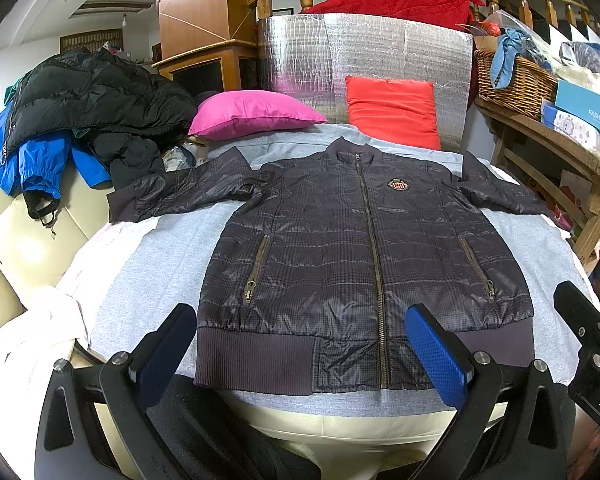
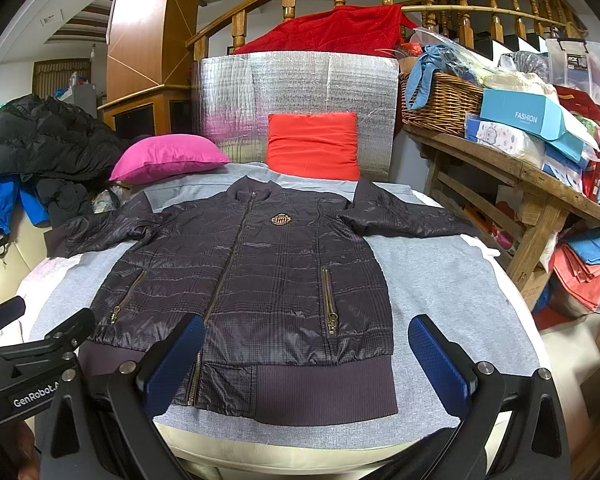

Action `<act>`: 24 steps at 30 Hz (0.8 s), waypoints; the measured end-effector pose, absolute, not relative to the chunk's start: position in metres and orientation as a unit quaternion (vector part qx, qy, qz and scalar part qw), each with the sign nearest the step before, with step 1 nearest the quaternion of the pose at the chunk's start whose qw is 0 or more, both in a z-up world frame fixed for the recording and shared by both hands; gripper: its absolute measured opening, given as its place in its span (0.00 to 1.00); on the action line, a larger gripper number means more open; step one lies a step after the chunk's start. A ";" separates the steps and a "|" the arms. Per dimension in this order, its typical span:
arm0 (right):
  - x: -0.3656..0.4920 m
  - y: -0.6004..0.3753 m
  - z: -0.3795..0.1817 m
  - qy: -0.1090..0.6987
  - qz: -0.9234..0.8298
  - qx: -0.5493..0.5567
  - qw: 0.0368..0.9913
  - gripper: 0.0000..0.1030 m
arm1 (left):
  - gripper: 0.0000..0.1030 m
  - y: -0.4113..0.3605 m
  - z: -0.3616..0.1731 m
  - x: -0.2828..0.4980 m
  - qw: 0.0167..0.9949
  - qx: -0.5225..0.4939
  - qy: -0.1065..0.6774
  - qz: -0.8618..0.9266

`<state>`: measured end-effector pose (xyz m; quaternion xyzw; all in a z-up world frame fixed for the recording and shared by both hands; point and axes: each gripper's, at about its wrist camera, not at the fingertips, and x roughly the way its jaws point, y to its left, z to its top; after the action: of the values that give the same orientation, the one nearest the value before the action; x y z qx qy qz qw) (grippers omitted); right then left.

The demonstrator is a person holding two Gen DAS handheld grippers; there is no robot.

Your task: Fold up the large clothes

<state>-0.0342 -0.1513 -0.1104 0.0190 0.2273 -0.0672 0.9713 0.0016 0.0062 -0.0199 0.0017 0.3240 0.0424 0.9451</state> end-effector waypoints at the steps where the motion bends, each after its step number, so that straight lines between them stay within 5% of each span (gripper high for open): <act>1: -0.034 -0.151 -0.111 0.228 -0.067 0.019 0.971 1.00 | 1.00 0.007 -0.020 0.001 0.945 0.002 0.324 0.043; 12: -0.031 -0.157 -0.116 0.236 -0.055 0.030 0.970 1.00 | 1.00 0.009 -0.031 0.009 0.942 0.005 0.334 0.039; 24: 0.034 -0.312 -0.194 0.324 -0.002 0.284 0.903 1.00 | 1.00 0.028 -0.105 0.115 0.906 0.006 0.420 0.052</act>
<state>0.0336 -0.3119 -0.1939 0.2839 0.3236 -0.0021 0.9026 0.1153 0.0276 -0.1054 0.0057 0.4197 0.0521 0.9062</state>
